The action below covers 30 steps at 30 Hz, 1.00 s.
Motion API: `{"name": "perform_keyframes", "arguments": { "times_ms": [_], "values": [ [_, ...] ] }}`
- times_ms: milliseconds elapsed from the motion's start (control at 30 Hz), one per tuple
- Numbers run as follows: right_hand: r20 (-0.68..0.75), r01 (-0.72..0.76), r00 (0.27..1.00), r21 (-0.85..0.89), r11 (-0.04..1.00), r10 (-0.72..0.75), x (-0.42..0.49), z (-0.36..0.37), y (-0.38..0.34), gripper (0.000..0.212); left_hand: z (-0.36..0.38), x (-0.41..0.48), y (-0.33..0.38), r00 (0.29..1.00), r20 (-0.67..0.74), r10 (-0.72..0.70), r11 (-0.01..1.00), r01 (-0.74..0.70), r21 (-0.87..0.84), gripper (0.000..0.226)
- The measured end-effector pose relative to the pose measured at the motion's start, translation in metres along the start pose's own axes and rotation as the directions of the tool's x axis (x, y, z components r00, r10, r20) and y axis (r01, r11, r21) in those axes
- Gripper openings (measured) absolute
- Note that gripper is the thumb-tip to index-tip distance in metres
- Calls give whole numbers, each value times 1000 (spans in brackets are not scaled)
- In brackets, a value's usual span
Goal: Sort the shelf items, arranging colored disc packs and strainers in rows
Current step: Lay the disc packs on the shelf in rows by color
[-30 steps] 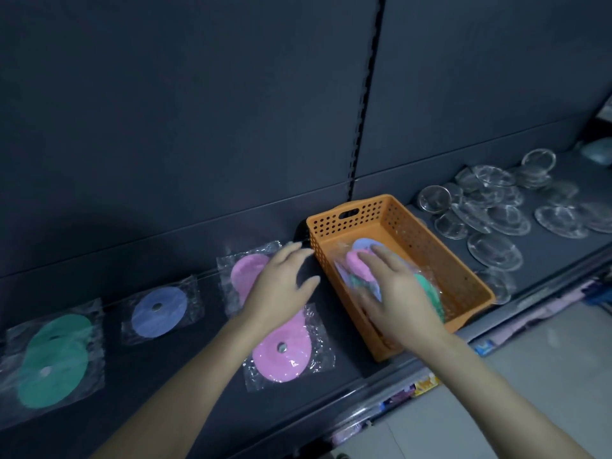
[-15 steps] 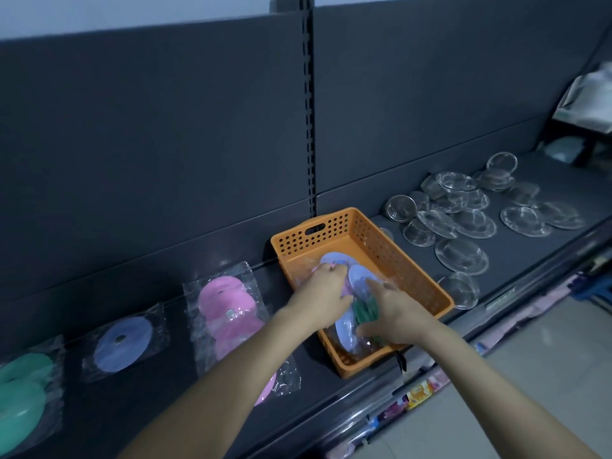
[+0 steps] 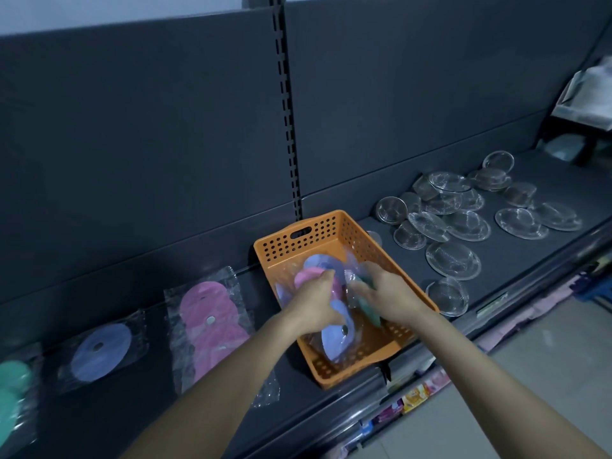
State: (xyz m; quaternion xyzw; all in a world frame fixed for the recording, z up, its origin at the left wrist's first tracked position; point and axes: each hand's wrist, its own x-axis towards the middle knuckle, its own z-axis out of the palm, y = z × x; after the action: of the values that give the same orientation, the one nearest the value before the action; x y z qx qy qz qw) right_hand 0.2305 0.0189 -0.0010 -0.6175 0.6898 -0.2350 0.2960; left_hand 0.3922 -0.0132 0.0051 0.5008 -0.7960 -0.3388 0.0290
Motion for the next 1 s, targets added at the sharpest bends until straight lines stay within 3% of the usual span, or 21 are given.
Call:
{"name": "perform_keyframes", "arguments": {
  "times_ms": [100, 167, 233, 300, 400, 467, 633, 800, 1000],
  "values": [
    [52, 11, 999, 7, 1000, -11, 3, -1, 2, 38, -1, 6, 0, 997, -66, -33, 999, 35, 30, 83],
    [32, 2, 999, 3, 1000, -2, 6, -1, 4, 31, -5, 11, -2, 987, -158, -30, 994, 46, 100, 63],
    [-21, -12, 1000, -22, 1000, 11, 8, -1, 6, 28, -11, 16, -8, 974, -226, -23, 987, 58, 148, 58],
    [-41, -13, 999, -50, 999, 11, 9, -1, 7, 32, -15, 22, -14, 984, -163, -68, 979, 97, 181, 78],
    [-29, 3, 1000, -42, 999, -5, 9, 0, 7, 31, -18, 30, -17, 985, 59, -161, 955, 140, 262, 112],
    [-23, 5, 1000, -37, 999, -6, 8, -1, 8, 31, -15, 35, -17, 974, 137, -180, 947, 134, 292, 124],
    [-15, -14, 1000, 5, 1000, 14, 5, -2, 10, 37, -11, 40, -16, 967, 140, -212, 950, 170, 261, 135],
    [-25, -12, 1000, 44, 999, 14, 2, -3, 10, 32, -21, 49, -21, 941, 186, -284, 875, 175, 451, 141],
    [-51, -12, 999, 82, 997, 16, -1, -2, 12, 25, -18, 50, -21, 963, 101, -249, 904, 194, 381, 137]
  ]
}}
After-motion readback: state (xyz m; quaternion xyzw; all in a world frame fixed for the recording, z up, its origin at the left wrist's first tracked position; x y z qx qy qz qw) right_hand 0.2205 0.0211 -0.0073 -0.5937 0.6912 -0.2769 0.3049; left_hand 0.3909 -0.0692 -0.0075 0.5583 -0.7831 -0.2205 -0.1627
